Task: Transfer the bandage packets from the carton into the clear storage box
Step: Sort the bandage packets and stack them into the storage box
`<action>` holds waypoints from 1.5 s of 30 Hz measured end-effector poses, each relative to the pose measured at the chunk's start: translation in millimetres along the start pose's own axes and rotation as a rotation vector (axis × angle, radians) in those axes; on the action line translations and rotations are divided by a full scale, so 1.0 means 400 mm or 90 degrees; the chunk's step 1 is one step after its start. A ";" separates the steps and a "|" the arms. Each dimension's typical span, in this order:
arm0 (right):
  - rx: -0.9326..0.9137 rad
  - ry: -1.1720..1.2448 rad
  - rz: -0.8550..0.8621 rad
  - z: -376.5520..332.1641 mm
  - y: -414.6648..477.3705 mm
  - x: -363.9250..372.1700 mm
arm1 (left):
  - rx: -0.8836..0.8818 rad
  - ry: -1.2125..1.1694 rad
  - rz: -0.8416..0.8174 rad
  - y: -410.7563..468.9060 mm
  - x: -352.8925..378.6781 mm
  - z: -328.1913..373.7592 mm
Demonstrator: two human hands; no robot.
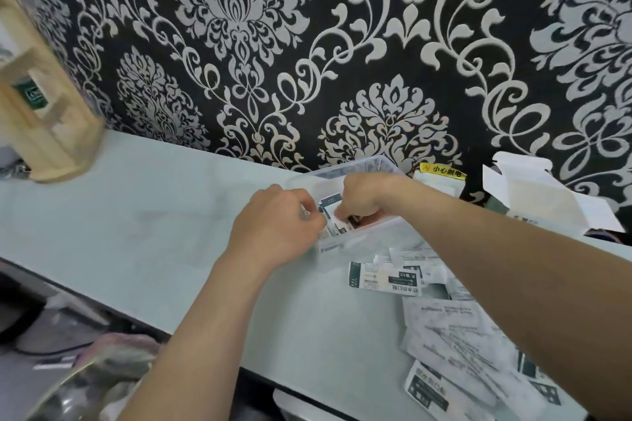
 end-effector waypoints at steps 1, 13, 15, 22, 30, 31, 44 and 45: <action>-0.002 -0.001 0.008 -0.002 0.001 0.003 | 0.000 0.016 -0.012 0.001 0.002 0.003; -0.030 -0.019 0.065 -0.019 -0.008 0.018 | 0.005 0.089 -0.077 0.006 -0.001 0.010; -0.032 -0.032 0.070 -0.019 -0.009 0.018 | 0.006 0.079 -0.071 0.007 -0.002 0.010; -0.054 -0.096 0.136 -0.025 -0.026 0.018 | 0.005 0.048 -0.045 0.010 0.002 0.002; -0.181 -0.010 0.302 0.044 -0.301 -0.059 | 0.168 -0.210 0.266 -0.057 -0.055 0.099; -0.177 -0.007 0.285 0.075 -0.344 -0.055 | 0.199 -0.233 0.171 -0.080 -0.047 0.126; -0.114 -0.114 0.191 0.359 -0.423 0.115 | 0.283 0.125 -0.053 -0.129 0.114 0.222; -0.117 -0.125 0.210 0.358 -0.415 0.124 | 0.280 0.121 -0.053 -0.127 0.112 0.220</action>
Point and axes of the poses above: each hand's wrist, its own y-axis towards the middle knuckle, its own x-axis out of the palm, z = x × y, the point moved 1 cm from there along y, towards the middle knuckle, and after that the axes turned 12 degrees about y, right-handed, at the moved point
